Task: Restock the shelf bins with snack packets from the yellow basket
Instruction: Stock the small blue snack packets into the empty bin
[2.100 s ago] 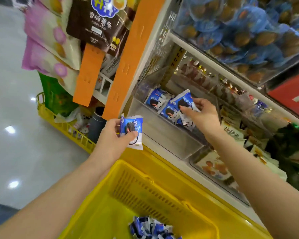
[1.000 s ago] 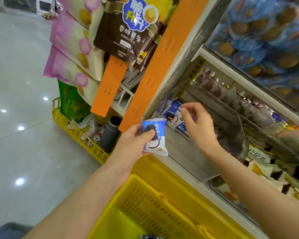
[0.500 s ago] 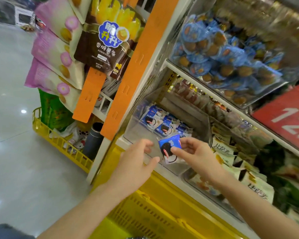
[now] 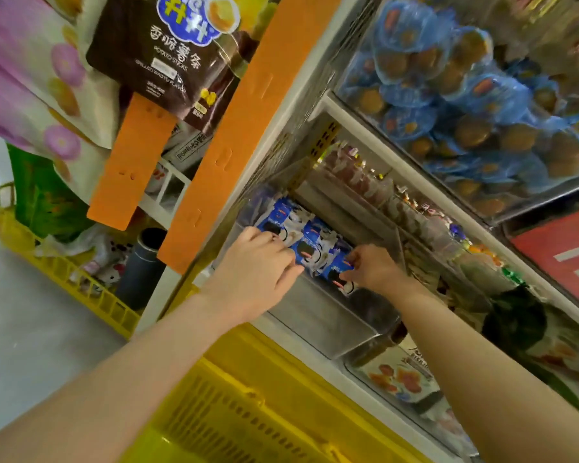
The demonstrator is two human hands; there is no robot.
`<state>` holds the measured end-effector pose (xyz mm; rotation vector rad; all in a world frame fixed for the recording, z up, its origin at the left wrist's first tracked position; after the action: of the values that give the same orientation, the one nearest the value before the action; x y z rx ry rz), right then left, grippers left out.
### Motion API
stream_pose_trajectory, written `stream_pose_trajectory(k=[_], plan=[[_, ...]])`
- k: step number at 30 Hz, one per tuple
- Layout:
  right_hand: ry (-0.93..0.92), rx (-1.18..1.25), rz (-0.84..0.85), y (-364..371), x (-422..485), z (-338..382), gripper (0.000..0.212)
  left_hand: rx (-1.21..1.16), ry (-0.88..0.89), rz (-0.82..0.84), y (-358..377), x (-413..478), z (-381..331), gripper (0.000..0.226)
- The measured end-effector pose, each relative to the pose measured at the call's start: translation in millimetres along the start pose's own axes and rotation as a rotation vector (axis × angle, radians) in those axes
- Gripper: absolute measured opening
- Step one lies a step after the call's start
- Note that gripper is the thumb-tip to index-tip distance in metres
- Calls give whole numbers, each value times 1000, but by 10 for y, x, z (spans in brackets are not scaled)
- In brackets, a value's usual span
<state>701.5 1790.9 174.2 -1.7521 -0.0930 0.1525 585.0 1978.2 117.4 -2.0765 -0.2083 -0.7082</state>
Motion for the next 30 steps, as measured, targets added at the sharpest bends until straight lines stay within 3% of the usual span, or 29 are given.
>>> stream_pose_trajectory(k=[6, 13, 17, 23, 26, 30], plan=[[12, -83, 87, 256, 212, 52, 40, -24, 75, -45, 7, -12, 60, 44], [28, -190, 33, 270, 244, 57, 37, -29, 61, -9, 12, -9, 59, 50], [32, -77, -57, 181, 61, 140, 38, 11, 64, 1, 1, -22, 32, 52], [-139, 352, -274, 118, -809, 398, 37, -15, 45, 51, 6, -114, 20, 37], [-275, 286, -270, 267, -1283, 386, 45, -36, 23, 57, -30, -192, -50, 38], [-374, 216, -389, 505, -1695, 247, 44, -103, -22, -13, -67, -492, -227, 36]])
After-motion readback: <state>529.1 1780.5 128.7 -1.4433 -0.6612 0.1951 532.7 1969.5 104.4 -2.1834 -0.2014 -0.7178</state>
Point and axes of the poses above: each hand's wrist, its own x-axis towards the middle knuckle, its own y-axis out of the palm, z = x × y, the point moved 2 cm from there along x, towards the middle knuckle, and after that the axes turned 7 degrees about -x, right-handed, at the moved point
